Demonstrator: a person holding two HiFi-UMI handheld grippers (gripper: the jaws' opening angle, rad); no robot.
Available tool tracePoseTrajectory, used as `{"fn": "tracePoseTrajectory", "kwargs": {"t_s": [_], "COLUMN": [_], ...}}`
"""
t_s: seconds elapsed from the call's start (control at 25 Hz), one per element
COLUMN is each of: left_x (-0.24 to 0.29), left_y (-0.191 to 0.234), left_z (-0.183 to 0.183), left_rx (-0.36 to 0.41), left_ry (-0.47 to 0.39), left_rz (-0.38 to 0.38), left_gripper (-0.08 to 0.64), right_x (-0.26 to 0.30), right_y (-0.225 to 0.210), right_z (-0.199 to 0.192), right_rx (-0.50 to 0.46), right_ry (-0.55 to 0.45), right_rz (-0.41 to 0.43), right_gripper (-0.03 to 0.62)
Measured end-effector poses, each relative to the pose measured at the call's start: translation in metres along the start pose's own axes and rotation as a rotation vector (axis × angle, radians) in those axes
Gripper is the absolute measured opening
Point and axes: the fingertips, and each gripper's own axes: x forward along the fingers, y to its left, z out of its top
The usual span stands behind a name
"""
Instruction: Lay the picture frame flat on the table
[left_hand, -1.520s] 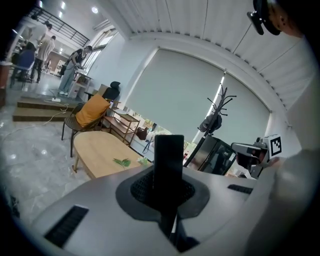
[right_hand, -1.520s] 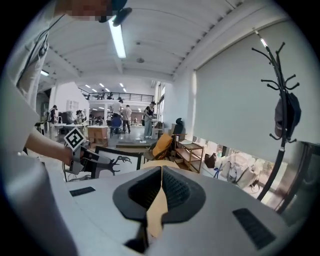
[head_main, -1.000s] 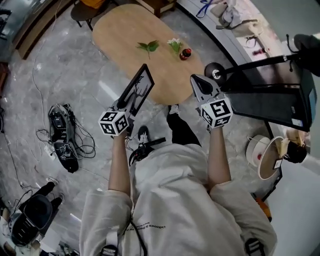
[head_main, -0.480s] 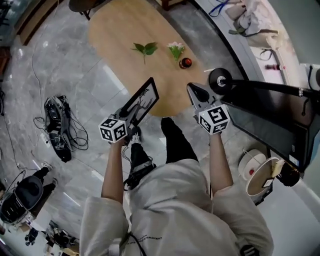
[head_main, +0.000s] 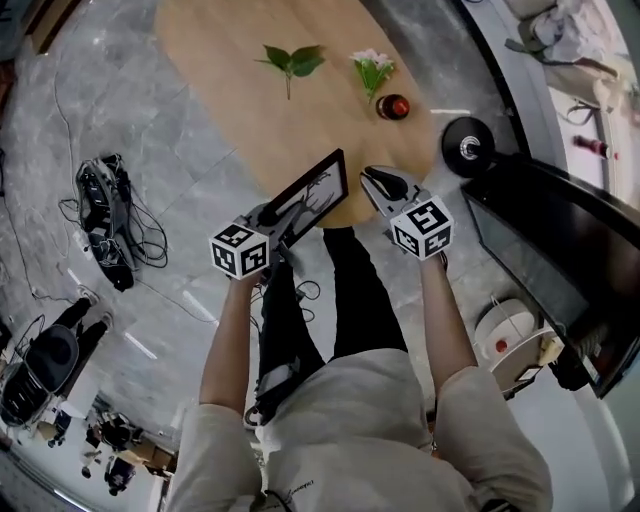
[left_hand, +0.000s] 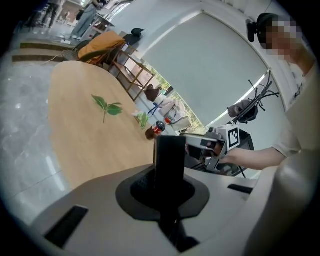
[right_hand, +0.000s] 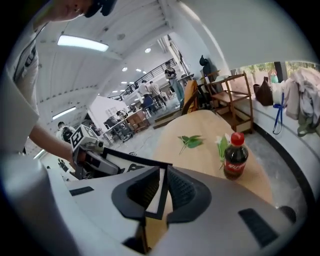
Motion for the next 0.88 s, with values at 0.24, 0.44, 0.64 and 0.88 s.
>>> {"fn": "tracePoseTrajectory", "kwargs": {"t_s": [0.24,0.44,0.64,0.88], "left_x": [0.033,0.053,0.059,0.069], "left_y": [0.015,0.033,0.041,0.053], "left_z": [-0.006,-0.016,-0.018,-0.024], "left_rx": [-0.091,-0.139,-0.197,-0.211], "left_ry": [-0.075,-0.081,-0.135,-0.120], "left_rz": [-0.049,-0.081,-0.131,-0.159], "left_gripper": [0.026,0.026,0.027,0.028], "right_x": [0.042,0.073,0.085,0.098], "right_y": [-0.028,-0.056,-0.067,-0.068], "right_z": [-0.047,-0.077,-0.097,-0.111], "right_rx": [0.137,0.176,0.133,0.154], "right_ry": [0.064,0.129,0.174,0.187], "right_rz": [0.044,0.068,0.081,0.082], "right_gripper": [0.171,0.176,0.175,0.118]}}
